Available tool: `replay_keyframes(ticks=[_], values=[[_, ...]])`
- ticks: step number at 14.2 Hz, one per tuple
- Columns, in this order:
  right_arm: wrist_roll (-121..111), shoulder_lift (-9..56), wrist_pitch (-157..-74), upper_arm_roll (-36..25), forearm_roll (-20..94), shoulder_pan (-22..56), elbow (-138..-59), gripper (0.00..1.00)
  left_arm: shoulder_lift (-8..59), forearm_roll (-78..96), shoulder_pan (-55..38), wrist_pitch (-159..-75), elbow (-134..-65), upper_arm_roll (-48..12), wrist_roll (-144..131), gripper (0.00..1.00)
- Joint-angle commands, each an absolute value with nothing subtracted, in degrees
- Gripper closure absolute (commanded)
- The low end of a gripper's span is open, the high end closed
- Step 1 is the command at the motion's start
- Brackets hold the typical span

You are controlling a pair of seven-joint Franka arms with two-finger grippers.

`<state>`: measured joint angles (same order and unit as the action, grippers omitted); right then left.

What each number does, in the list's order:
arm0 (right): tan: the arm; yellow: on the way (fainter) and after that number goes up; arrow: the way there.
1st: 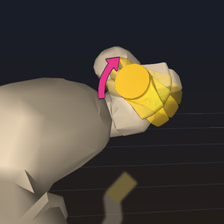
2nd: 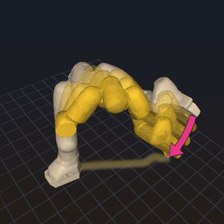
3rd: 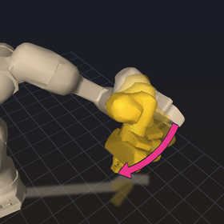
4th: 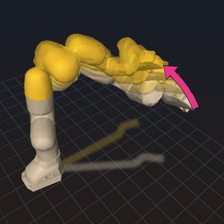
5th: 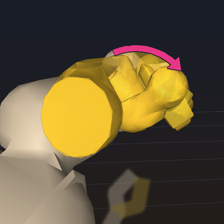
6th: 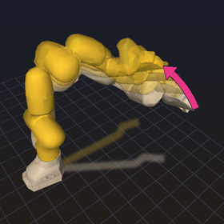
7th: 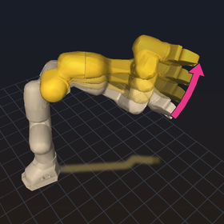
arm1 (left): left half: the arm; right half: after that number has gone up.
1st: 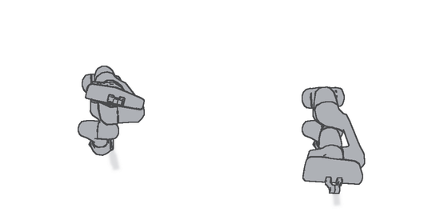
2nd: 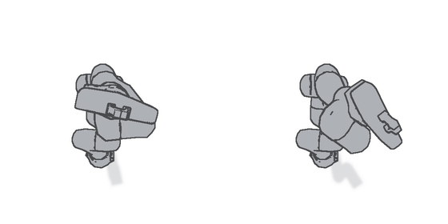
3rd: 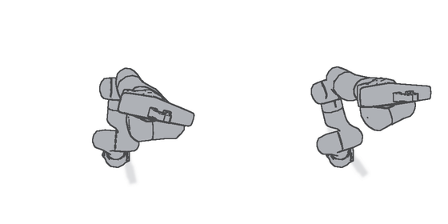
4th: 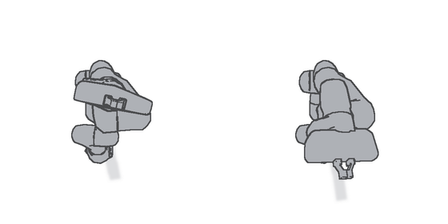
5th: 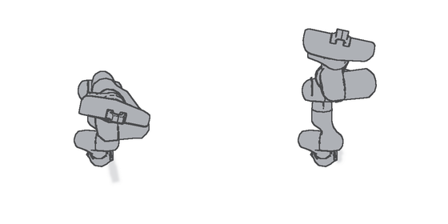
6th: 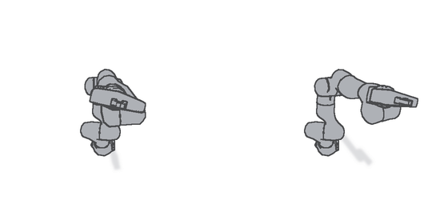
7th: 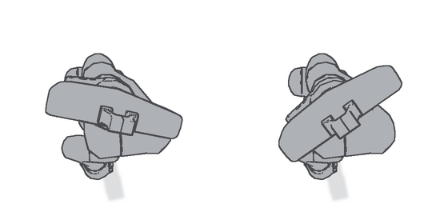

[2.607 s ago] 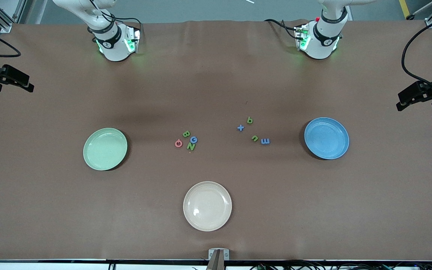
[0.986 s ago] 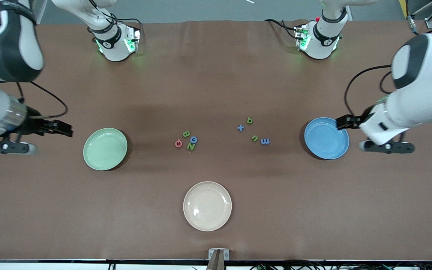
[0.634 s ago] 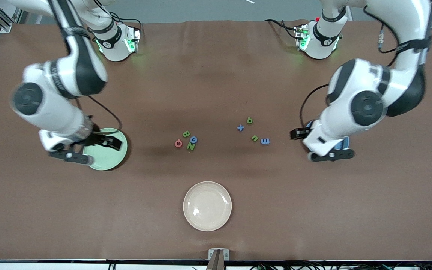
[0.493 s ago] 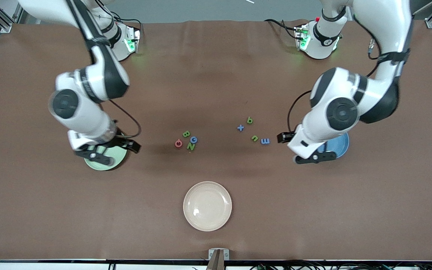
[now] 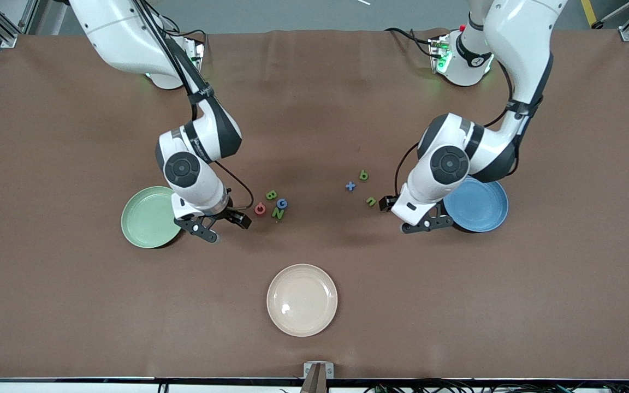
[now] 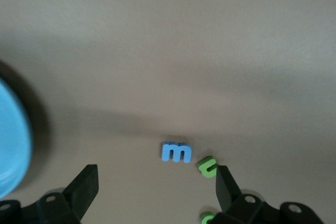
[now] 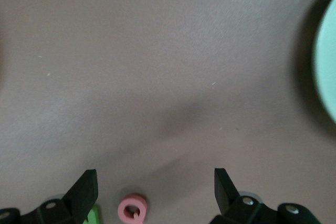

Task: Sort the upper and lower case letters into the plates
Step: 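Grasp the m with the left gripper while the right gripper grasps the Q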

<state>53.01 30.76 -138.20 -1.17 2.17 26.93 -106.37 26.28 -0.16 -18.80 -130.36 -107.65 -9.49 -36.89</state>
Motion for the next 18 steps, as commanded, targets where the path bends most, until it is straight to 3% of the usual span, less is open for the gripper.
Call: replay_keyframes(ticks=[1, 11, 18], values=[[57.9, 33.6, -141.7, -1.7, 2.6, 29.6, -106.2, 0.05, 26.8, 0.2, -20.2, -136.7, -111.5, -9.2, -39.7, 0.01], [61.2, 36.0, -144.8, -1.8, 2.5, 34.3, -108.8, 0.18, 30.8, -0.9, -21.8, -144.8, -115.2, -9.1, -39.3, 0.01], [61.3, 35.2, -143.8, -1.7, 2.4, 35.5, -110.6, 0.5, 31.6, -8.6, -20.9, -145.5, -115.1, -9.1, -38.3, 0.02]])
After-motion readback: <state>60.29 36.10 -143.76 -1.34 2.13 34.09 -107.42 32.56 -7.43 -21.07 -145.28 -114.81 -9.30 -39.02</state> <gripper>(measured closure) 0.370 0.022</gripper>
